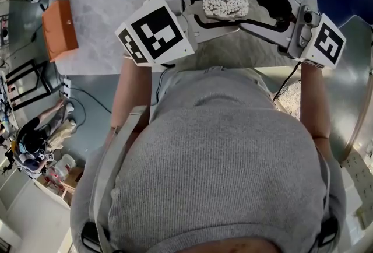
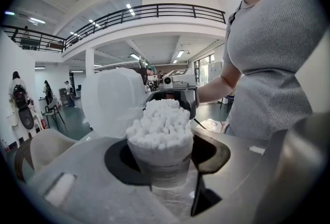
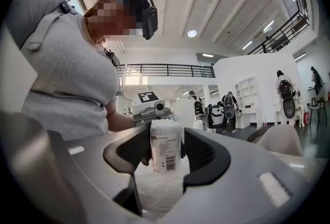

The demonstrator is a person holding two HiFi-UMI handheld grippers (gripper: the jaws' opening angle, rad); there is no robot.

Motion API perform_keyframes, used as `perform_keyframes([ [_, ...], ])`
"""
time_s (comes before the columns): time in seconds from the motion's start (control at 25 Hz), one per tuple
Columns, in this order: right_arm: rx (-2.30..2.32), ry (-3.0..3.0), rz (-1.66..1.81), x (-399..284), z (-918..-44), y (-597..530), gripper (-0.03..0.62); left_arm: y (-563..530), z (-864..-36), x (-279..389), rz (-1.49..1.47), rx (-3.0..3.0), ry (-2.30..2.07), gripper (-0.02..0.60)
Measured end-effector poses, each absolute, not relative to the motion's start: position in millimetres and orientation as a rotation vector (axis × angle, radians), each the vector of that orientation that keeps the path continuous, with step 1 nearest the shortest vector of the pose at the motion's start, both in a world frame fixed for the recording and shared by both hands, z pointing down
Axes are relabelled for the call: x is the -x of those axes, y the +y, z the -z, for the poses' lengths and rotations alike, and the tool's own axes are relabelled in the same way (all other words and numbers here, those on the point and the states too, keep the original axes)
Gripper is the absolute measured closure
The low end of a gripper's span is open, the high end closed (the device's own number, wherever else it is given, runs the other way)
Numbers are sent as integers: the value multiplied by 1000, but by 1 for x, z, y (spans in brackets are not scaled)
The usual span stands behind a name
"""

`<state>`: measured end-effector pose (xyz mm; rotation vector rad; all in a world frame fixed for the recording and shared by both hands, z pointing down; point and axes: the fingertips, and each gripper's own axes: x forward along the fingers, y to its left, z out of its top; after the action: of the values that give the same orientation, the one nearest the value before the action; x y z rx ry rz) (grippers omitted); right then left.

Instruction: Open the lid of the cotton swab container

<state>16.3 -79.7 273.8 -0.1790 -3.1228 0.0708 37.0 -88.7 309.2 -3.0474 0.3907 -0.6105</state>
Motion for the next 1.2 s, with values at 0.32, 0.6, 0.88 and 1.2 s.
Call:
perform_keyframes([
  [0.32, 205, -3131, -97, -8, -262, -75, 378, -87, -300, -42, 602, 3057, 378, 370],
  [0.6, 228, -3106, -19, -6, -261, -71, 391, -88, -302, -45, 643, 3060, 385, 367],
  [0.88, 188, -3126, -22, -6, -259, -75, 395, -93, -297, -38, 580, 3065, 475, 350],
  [1.2, 205, -3100, 7, -7, -264, -74, 396, -92, -306, -29, 626, 3054, 498, 347],
])
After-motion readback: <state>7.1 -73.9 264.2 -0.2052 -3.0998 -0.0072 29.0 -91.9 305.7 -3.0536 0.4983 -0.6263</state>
